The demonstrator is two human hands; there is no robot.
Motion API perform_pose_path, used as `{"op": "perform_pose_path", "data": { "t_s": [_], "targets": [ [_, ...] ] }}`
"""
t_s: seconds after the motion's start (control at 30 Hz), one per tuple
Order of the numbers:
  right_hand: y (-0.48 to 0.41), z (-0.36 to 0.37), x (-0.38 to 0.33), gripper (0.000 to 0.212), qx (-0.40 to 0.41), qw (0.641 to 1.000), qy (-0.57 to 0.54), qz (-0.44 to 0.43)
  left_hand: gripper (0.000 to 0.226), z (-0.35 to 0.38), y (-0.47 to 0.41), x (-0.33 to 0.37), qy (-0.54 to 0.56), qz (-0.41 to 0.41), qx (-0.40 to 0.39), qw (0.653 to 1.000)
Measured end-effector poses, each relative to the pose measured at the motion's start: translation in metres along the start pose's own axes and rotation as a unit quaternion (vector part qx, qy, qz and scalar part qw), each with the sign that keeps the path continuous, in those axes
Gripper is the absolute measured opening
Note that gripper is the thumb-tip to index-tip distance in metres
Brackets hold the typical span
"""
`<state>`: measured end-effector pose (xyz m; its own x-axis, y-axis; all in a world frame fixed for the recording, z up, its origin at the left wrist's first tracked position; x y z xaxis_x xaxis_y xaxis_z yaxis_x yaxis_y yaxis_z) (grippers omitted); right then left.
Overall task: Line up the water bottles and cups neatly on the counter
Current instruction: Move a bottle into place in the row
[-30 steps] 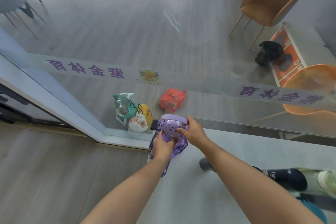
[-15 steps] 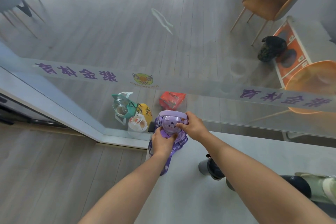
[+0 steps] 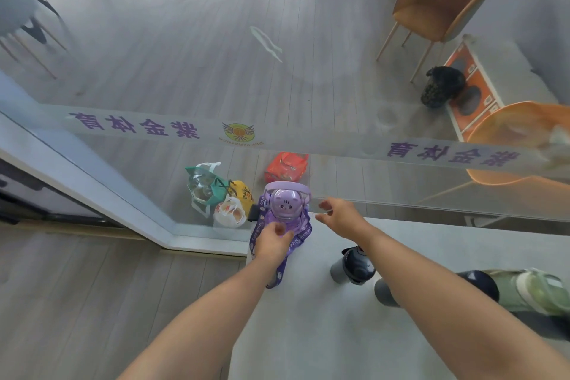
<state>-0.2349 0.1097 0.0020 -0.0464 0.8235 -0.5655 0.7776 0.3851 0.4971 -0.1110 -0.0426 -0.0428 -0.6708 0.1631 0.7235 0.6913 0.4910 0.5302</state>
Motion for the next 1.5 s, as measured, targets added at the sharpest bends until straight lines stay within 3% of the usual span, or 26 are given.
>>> {"op": "perform_pose_path", "data": {
  "t_s": [0.13,0.3,0.5,0.97,1.17,1.5],
  "targets": [
    [0.042,-0.020,0.019,0.044,0.006,0.999,0.040,0.018,0.026,0.010,0.026,0.015,-0.047,0.077,-0.072,0.993],
    [0.095,-0.028,0.044,0.054,0.002,0.998,0.036,0.043,0.033,0.030,0.062,0.033,-0.124,0.199,-0.136,0.963],
    [0.126,-0.019,0.071,0.072,-0.034,0.985,0.171,0.011,0.047,0.056,0.090,0.036,-0.210,0.285,-0.157,0.922],
    [0.092,-0.027,0.101,0.063,0.055,0.962,0.204,-0.174,0.052,0.102,0.088,0.043,-0.218,0.310,-0.025,0.925],
    [0.059,-0.041,0.092,0.064,0.070,0.962,0.196,-0.178,0.050,0.104,0.063,0.062,-0.227,0.297,0.010,0.927],
    [0.023,-0.056,0.084,0.064,0.067,0.968,0.188,-0.155,0.046,0.102,0.034,0.088,-0.319,0.316,0.051,0.892]
  ]
}}
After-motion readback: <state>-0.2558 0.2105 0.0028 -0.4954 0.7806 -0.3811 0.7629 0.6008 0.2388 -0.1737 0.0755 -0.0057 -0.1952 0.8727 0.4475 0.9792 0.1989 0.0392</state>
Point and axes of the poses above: each hand's wrist, its own y-axis away from the middle knuckle, its own z-axis out of the palm, x = y × z, the point moved 3 cm from there along -y, towards the middle knuckle, and after that the axes turned 2 degrees about z, right-handed, at the moved point
